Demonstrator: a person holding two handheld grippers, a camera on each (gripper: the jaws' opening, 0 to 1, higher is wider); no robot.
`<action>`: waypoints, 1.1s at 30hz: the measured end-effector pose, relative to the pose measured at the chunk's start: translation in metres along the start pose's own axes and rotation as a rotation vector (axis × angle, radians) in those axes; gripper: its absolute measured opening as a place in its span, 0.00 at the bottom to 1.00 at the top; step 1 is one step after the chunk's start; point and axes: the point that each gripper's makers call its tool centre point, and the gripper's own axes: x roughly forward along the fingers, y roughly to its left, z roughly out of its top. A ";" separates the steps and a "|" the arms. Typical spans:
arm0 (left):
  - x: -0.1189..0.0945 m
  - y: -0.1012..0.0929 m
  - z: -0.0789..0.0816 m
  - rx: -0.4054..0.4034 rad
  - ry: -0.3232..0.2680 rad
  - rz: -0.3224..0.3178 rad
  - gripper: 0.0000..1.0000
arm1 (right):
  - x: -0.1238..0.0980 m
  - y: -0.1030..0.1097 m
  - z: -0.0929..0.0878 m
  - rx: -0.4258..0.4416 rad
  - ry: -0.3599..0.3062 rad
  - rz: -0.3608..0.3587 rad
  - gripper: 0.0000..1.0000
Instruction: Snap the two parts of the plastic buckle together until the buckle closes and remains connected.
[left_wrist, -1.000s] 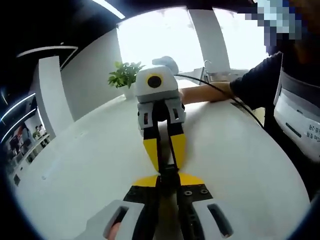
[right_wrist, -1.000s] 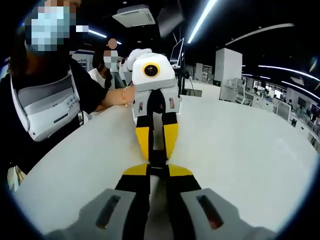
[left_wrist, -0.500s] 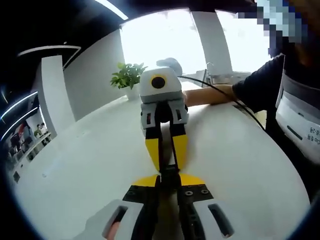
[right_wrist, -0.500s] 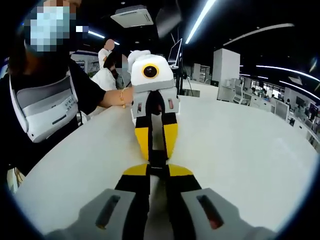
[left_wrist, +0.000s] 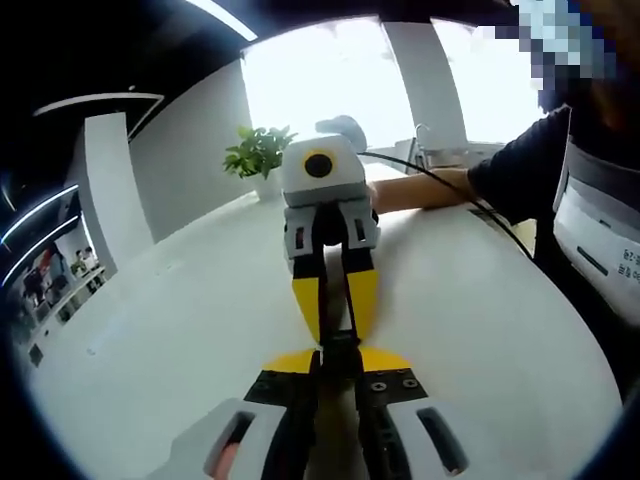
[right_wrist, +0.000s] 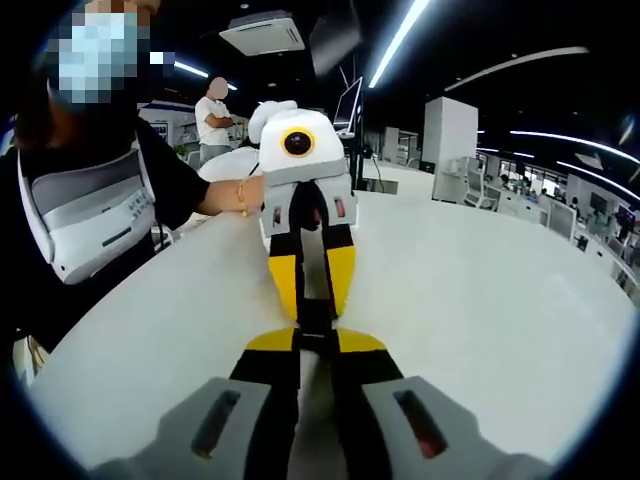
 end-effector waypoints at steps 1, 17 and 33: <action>0.000 0.000 0.000 0.000 -0.001 0.001 0.13 | 0.000 0.000 0.000 0.000 0.001 0.000 0.11; -0.001 0.004 0.000 0.005 -0.003 0.027 0.16 | -0.001 -0.003 0.000 -0.002 0.004 -0.017 0.11; -0.007 0.008 0.002 0.019 0.001 0.054 0.19 | -0.002 -0.006 0.002 -0.004 0.001 -0.039 0.11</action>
